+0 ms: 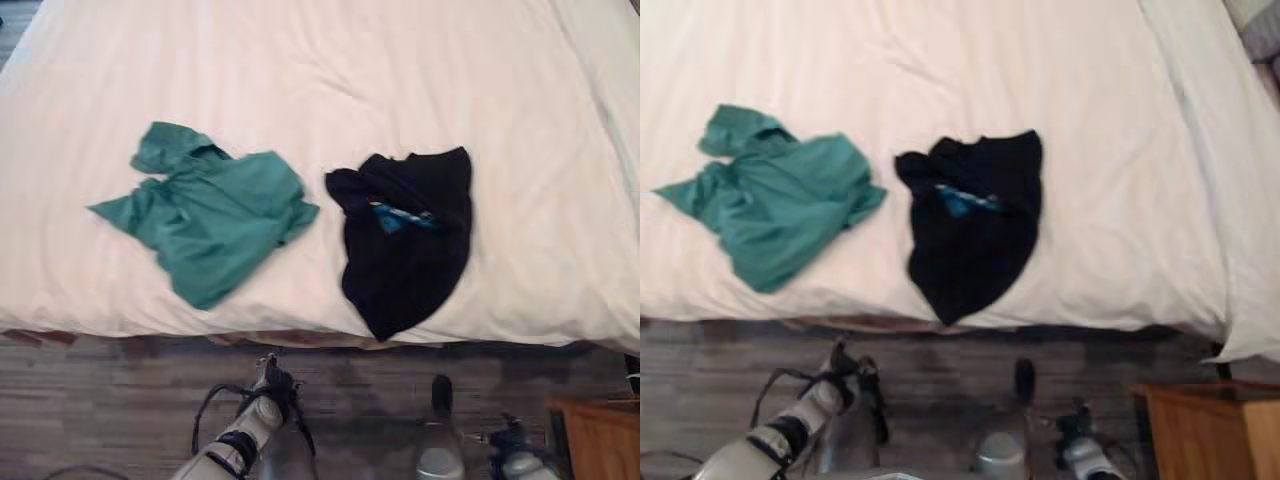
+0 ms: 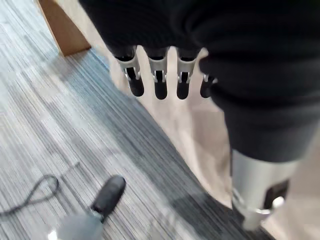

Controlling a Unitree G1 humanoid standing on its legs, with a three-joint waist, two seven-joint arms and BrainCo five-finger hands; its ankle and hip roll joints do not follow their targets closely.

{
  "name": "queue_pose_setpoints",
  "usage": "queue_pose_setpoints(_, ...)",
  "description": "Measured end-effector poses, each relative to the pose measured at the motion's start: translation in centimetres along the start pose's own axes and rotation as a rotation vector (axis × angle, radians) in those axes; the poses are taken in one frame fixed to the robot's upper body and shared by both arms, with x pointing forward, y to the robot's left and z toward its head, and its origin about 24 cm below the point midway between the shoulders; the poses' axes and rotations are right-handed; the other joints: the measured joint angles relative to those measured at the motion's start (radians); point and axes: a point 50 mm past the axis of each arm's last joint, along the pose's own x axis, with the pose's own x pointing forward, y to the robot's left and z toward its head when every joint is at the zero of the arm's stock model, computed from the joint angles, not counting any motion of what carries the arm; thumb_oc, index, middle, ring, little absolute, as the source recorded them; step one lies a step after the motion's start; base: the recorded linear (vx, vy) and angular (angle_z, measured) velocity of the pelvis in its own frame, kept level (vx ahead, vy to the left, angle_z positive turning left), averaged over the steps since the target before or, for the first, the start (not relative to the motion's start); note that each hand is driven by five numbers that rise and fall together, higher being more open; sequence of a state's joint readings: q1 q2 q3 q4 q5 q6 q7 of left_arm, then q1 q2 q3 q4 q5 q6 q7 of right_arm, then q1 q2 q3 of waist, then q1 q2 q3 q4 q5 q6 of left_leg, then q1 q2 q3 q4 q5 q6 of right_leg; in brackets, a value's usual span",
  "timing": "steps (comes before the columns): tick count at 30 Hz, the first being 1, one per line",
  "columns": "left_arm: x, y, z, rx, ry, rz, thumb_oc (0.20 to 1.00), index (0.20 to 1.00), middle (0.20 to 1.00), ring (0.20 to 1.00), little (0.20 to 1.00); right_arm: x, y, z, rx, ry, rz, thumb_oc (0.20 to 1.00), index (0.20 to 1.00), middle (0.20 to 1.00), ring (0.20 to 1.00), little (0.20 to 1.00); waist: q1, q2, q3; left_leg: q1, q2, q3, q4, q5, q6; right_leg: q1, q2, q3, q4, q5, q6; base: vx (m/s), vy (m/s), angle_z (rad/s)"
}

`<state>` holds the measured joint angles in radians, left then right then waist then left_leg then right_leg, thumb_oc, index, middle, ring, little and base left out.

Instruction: Tidy up the quilt and then pick up the clothes from the bed and put them into the laundry hamper.

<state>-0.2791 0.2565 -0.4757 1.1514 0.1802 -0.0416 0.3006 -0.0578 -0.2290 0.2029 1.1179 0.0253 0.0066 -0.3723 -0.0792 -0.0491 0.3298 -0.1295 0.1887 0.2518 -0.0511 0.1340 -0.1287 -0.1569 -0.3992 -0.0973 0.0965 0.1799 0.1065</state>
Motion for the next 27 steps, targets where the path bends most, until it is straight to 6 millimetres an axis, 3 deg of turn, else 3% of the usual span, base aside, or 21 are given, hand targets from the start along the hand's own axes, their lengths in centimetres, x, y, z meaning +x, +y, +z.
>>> queue_pose_setpoints(1, 0.0, 0.6, -0.5, 0.016, 0.009, 0.01, 1.0, 1.0, 1.0, 1.0, 1.0, 0.0, 0.1, 0.0, 0.011, 0.001, 0.004, 1.0, 1.0, 1.0, 1.0, 1.0, -0.002, 0.001, -0.003, 0.018, -0.013, 0.008, -0.011, -0.006, 0.027, -0.011, 0.017, -0.002, 0.018, -0.006, 0.001, 0.13, 0.561, -0.35)
queue_pose_setpoints(2, -0.1, 1.9, -2.4, 0.07, 0.056, 0.022, 1.0, 1.0, 1.0, 1.0, 1.0, -0.1, 0.3, 0.4, 0.014, -0.026, 0.032, 1.0, 1.0, 1.0, 1.0, 1.0, -0.007, 0.031, -0.002, 0.065, -0.01, 0.018, -0.034, -0.033, 0.078, -0.06, 0.139, 0.008, 0.17, -0.128, -0.008, 0.09, 0.378, -0.31)
queue_pose_setpoints(3, -0.1, 2.2, -2.8, 0.07, 0.072, 0.028, 1.0, 1.0, 1.0, 1.0, 1.0, -0.3, 0.6, 0.6, 0.004, -0.048, 0.053, 1.0, 1.0, 1.0, 1.0, 1.0, -0.008, 0.042, -0.003, 0.084, -0.004, 0.018, -0.035, -0.047, 0.096, -0.073, 0.221, 0.02, 0.226, -0.182, -0.016, 0.15, 0.456, -0.04)
queue_pose_setpoints(4, -0.4, 2.0, -3.7, 0.075, 0.098, 0.014, 1.0, 1.0, 1.0, 1.0, 1.0, -0.4, 1.1, 0.6, -0.016, -0.058, 0.084, 1.0, 1.0, 1.0, 1.0, 1.0, -0.031, 0.06, -0.019, 0.088, 0.001, 0.007, -0.038, -0.048, 0.079, -0.08, 0.326, 0.053, 0.236, -0.236, -0.035, 0.13, 0.282, 0.29)
queue_pose_setpoints(5, -0.4, 2.0, -3.7, 0.076, 0.095, 0.01, 1.0, 1.0, 1.0, 1.0, 1.0, -0.5, 1.4, 0.7, -0.026, -0.069, 0.096, 1.0, 1.0, 1.0, 1.0, 1.0, -0.045, 0.056, -0.029, 0.09, -0.02, 0.001, -0.034, -0.056, 0.085, -0.089, 0.36, 0.046, 0.222, -0.241, -0.043, 0.13, 0.282, 0.34)
queue_pose_setpoints(7, -0.5, 2.2, -4.6, 0.092, 0.13, 0.003, 1.0, 1.0, 1.0, 1.0, 1.0, -0.6, 2.2, 1.9, -0.063, -0.116, 0.125, 1.0, 1.0, 1.0, 1.0, 1.0, -0.06, 0.054, -0.034, 0.098, -0.047, -0.006, -0.035, -0.073, 0.094, -0.123, 0.463, 0.116, 0.179, -0.266, -0.074, 0.08, 0.165, 0.27)
queue_pose_setpoints(8, -0.7, 1.8, -4.8, 0.094, 0.138, -0.021, 1.0, 1.0, 1.0, 1.0, 1.0, -0.5, 2.2, 2.7, -0.061, -0.141, 0.127, 1.0, 1.0, 1.0, 1.0, 1.0, -0.07, 0.044, -0.04, 0.105, -0.083, -0.007, -0.034, -0.081, 0.092, -0.119, 0.481, 0.094, 0.106, -0.256, -0.082, 0.07, 0.16, 0.32)
queue_pose_setpoints(9, -0.6, 1.6, -4.5, 0.1, 0.125, -0.026, 1.0, 1.0, 1.0, 1.0, 1.0, -0.5, 2.2, 2.4, -0.064, -0.131, 0.129, 1.0, 1.0, 1.0, 1.0, 1.0, -0.067, 0.036, -0.045, 0.116, -0.111, -0.007, -0.033, -0.09, 0.088, -0.117, 0.475, 0.086, 0.058, -0.223, -0.128, 0.0, 0.126, 0.42)
queue_pose_setpoints(11, -0.7, 0.7, -4.0, 0.084, 0.105, -0.043, 1.0, 1.0, 1.0, 1.0, 1.0, -0.3, 1.9, 2.7, -0.068, -0.137, 0.123, 1.0, 1.0, 1.0, 1.0, 1.0, -0.071, 0.055, -0.045, 0.11, -0.135, -0.021, -0.013, -0.097, 0.079, -0.083, 0.469, 0.138, 0.007, -0.111, -0.185, -0.11, 0.134, 0.2)
queue_pose_setpoints(12, -0.4, 1.0, -2.9, 0.065, 0.076, -0.03, 1.0, 1.0, 1.0, 1.0, 1.0, -0.2, 2.1, 4.0, -0.066, -0.159, 0.124, 1.0, 1.0, 1.0, 1.0, 1.0, -0.043, 0.033, -0.033, -0.005, -0.147, -0.019, 0.188, -0.119, 0.046, -0.079, 0.428, 0.157, -0.034, -0.088, -0.196, -0.11, 0.141, 0.08)
queue_pose_setpoints(14, -0.1, 0.8, -1.6, 0.064, 0.045, -0.034, 1.0, 1.0, 1.0, 1.0, 1.0, 0.2, 1.7, 5.2, -0.088, -0.176, 0.11, 1.0, 1.0, 1.0, 1.0, 1.0, -0.042, 0.017, -0.023, -0.133, -0.142, -0.036, 0.411, -0.139, -0.012, -0.064, 0.384, 0.156, -0.068, -0.065, -0.187, 0.0, 0.277, 0.07)
queue_pose_setpoints(15, -0.4, -0.2, -1.8, 0.057, 0.049, -0.06, 1.0, 1.0, 1.0, 1.0, 1.0, 0.4, 1.4, 5.3, -0.099, -0.174, 0.102, 1.0, 1.0, 1.0, 1.0, 1.0, -0.052, 0.02, -0.024, -0.111, -0.087, -0.052, 0.4, -0.153, -0.028, -0.006, 0.385, 0.156, -0.111, -0.051, -0.177, 0.04, 0.332, -0.03)
queue_pose_setpoints(17, -0.7, -0.7, -2.3, 0.06, 0.063, -0.073, 1.0, 1.0, 1.0, 1.0, 1.0, 0.3, 1.5, 4.9, -0.11, -0.166, 0.103, 1.0, 1.0, 1.0, 1.0, 1.0, -0.061, 0.017, -0.025, -0.05, -0.019, -0.066, 0.341, -0.155, -0.031, 0.062, 0.402, 0.161, -0.152, -0.055, -0.171, 0.06, 0.43, -0.21)
queue_pose_setpoints(18, -0.8, -0.9, -2.4, 0.06, 0.069, -0.077, 1.0, 1.0, 1.0, 1.0, 1.0, 0.3, 1.2, 4.6, -0.132, -0.165, 0.096, 1.0, 1.0, 1.0, 1.0, 1.0, -0.065, 0.021, -0.03, -0.016, 0.027, -0.121, 0.298, -0.151, -0.041, 0.085, 0.408, 0.182, -0.174, -0.059, -0.165, 0.07, 0.471, -0.38)
queue_pose_setpoints(20, -1.2, -1.7, -3.1, 0.041, 0.093, -0.095, 1.0, 1.0, 1.0, 1.0, 1.0, 0.7, 0.0, 4.6, -0.131, -0.16, 0.068, 1.0, 1.0, 1.0, 1.0, 1.0, -0.06, 0.03, -0.033, 0.058, 0.017, -0.247, 0.218, -0.155, -0.057, 0.081, 0.42, 0.24, -0.175, -0.043, -0.151, -0.02, 0.405, -0.78)
queue_pose_setpoints(21, -1.4, -2.2, -3.0, 0.036, 0.097, -0.107, 1.0, 1.0, 1.0, 1.0, 1.0, 0.7, 0.0, 4.4, -0.115, -0.154, 0.067, 1.0, 1.0, 1.0, 1.0, 1.0, -0.072, 0.034, -0.034, 0.088, 0.011, -0.267, 0.183, -0.156, -0.059, 0.084, 0.421, 0.25, -0.175, -0.036, -0.145, -0.25, 0.63, -0.64)
queue_pose_setpoints(23, -1.5, -3.1, -2.5, 0.028, 0.091, -0.131, 1.0, 1.0, 1.0, 1.0, 1.0, 0.6, -0.2, 3.1, -0.103, -0.12, 0.07, 1.0, 1.0, 1.0, 1.0, 1.0, -0.109, 0.044, -0.037, 0.14, -0.013, -0.241, 0.072, -0.153, -0.058, 0.09, 0.415, 0.235, -0.175, -0.035, -0.144, -0.26, 0.439, -0.02)
queue_pose_setpoints(24, -1.7, -3.8, -2.0, 0.022, 0.077, -0.147, 1.0, 1.0, 1.0, 1.0, 1.0, 0.7, -0.6, 3.1, -0.09, -0.115, 0.057, 1.0, 1.0, 1.0, 1.0, 1.0, -0.112, 0.053, -0.043, 0.165, -0.026, -0.211, -0.01, -0.121, -0.025, 0.061, 0.417, 0.241, -0.172, -0.026, -0.127, -0.25, 0.197, -0.26)
queue_pose_setpoints(25, -1.4, -3.5, -1.5, 0.029, 0.057, -0.14, 1.0, 1.0, 1.0, 1.0, 1.0, 0.5, 0.2, 3.2, -0.084, -0.109, 0.077, 1.0, 1.0, 1.0, 1.0, 1.0, -0.106, 0.035, -0.041, 0.164, -0.04, -0.168, -0.032, -0.116, 0.001, 0.034, 0.404, 0.267, -0.176, -0.017, -0.105, -0.4, 0.265, -0.47)
queue_pose_setpoints(27, -1.3, -3.1, -1.6, 0.035, 0.056, -0.13, 1.0, 1.0, 1.0, 1.0, 1.0, -0.1, 1.9, 3.4, -0.082, -0.117, 0.132, 1.0, 1.0, 1.0, 1.0, 1.0, -0.1, -0.007, -0.048, 0.152, -0.076, -0.141, -0.032, -0.108, 0.013, 0.003, 0.381, 0.264, -0.176, 0.022, -0.072, -0.33, 0.15, -0.59)
